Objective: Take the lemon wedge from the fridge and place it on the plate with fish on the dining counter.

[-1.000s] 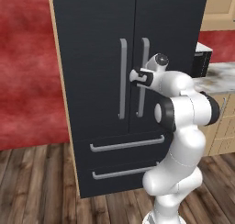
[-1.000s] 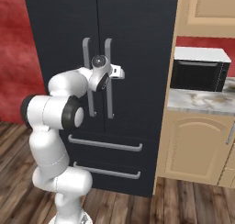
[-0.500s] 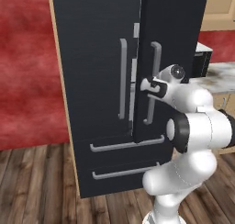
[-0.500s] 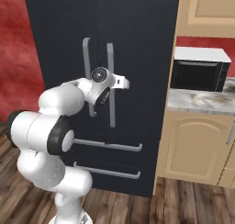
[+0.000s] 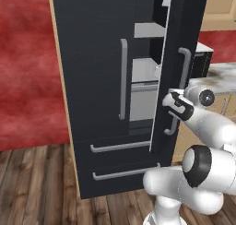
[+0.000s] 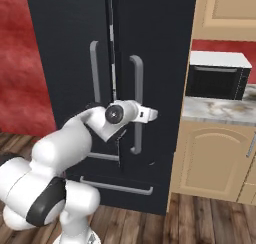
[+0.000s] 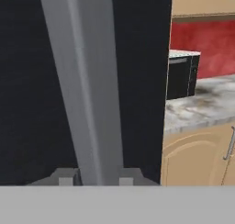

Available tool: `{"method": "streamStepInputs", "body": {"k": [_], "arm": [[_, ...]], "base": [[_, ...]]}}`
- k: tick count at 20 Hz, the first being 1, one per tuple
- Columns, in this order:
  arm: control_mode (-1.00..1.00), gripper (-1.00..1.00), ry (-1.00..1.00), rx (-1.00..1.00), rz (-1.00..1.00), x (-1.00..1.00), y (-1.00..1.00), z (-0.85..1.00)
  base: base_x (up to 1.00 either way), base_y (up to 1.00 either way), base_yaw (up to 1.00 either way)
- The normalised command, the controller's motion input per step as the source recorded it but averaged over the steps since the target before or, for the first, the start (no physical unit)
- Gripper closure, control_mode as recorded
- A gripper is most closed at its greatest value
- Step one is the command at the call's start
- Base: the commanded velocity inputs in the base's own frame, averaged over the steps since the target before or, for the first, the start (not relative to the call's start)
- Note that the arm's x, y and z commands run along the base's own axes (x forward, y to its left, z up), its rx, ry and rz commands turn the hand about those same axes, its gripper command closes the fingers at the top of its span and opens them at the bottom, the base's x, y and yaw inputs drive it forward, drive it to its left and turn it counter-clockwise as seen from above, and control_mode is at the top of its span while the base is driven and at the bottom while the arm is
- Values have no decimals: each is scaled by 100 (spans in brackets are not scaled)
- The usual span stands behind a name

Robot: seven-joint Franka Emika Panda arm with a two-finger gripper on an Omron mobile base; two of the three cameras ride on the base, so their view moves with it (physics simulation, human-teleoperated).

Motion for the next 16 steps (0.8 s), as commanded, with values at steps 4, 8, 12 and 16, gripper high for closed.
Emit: {"method": "streamStepInputs", "body": {"k": [4, 8, 12, 16], "arm": [[-100, 100, 0, 12, -29, -100, -100, 66], [-100, -100, 0, 2, -26, -100, -29, 99], [-100, -100, 0, 9, -32, -92, 65, 79], [-100, -100, -1, 15, -38, -61, 100, 47]], "base": [[0, 0, 0], [0, 0, 0], [0, 0, 0], [0, 0, 0]]}}
